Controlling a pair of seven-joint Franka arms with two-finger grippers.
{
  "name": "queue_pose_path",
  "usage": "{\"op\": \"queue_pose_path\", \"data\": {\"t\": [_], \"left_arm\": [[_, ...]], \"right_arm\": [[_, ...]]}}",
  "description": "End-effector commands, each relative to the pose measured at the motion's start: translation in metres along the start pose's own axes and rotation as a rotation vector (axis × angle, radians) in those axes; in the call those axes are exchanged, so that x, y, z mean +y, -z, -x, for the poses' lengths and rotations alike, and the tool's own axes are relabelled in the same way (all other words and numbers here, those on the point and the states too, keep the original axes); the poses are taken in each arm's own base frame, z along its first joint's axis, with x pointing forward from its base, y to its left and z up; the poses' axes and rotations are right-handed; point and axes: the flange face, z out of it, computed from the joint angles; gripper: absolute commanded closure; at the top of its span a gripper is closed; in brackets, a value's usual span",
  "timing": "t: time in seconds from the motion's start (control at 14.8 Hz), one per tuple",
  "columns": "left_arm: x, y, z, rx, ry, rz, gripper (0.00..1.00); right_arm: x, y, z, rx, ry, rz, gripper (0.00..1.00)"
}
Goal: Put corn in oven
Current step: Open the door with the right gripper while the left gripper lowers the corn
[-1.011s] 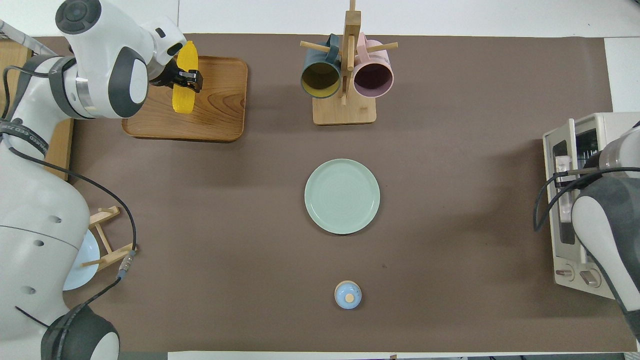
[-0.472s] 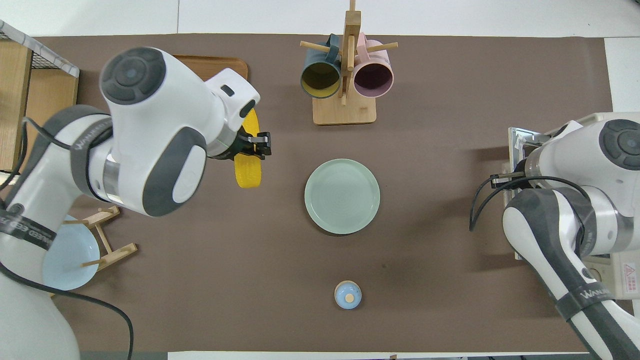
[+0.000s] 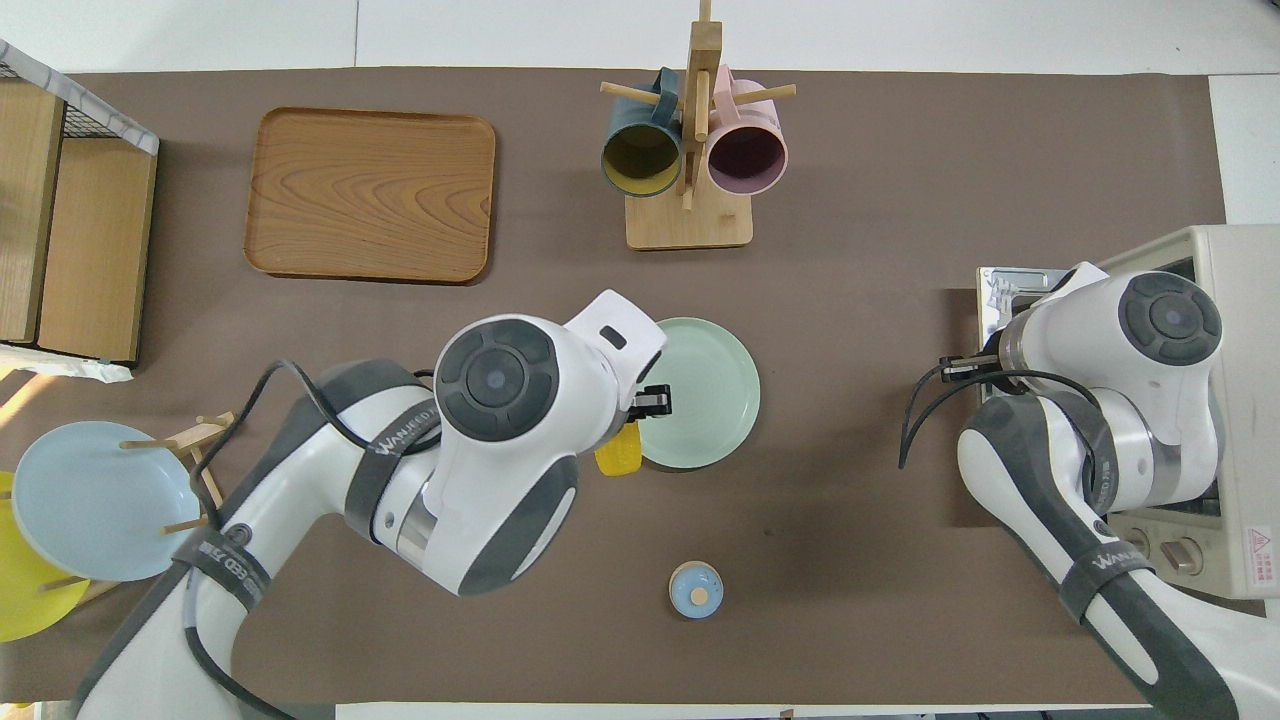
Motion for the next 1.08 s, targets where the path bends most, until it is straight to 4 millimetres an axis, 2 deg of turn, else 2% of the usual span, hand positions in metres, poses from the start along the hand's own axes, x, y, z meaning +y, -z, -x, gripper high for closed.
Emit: {"op": "queue_pose_path", "data": {"t": [0.0, 0.2, 0.4, 0.47, 0.61, 0.67, 0.81, 1.01], "left_arm": [[0.012, -0.009, 0.030, 0.039, 0.037, 0.046, 1.00], [0.031, -0.043, 0.037, 0.066, 0.056, 0.069, 1.00], [0.042, -0.072, 0.034, 0.098, 0.070, 0.094, 1.00], [0.043, -0.079, 0.031, 0.101, 0.071, 0.095, 1.00], [0.049, -0.098, 0.024, 0.103, 0.074, 0.092, 1.00], [0.051, -0.105, 0.024, 0.100, 0.072, 0.088, 1.00], [0.054, -0.105, 0.025, 0.106, 0.065, 0.094, 1.00], [0.052, -0.111, 0.023, 0.110, 0.063, 0.094, 1.00]], "right_arm": [[0.019, -0.017, -0.002, 0.005, -0.027, 0.019, 1.00], [0.015, -0.019, -0.003, 0.002, -0.033, 0.017, 1.00], [0.006, -0.019, -0.003, 0.000, -0.054, -0.003, 1.00], [0.001, -0.018, -0.004, 0.000, -0.070, -0.027, 1.00], [-0.022, -0.016, -0.004, 0.000, -0.068, -0.056, 1.00], [-0.029, -0.015, -0.005, 0.003, -0.079, -0.060, 1.00], [-0.050, -0.007, -0.009, 0.010, -0.083, -0.060, 1.00], [-0.051, 0.015, -0.022, 0.015, -0.085, -0.060, 1.00]]}}
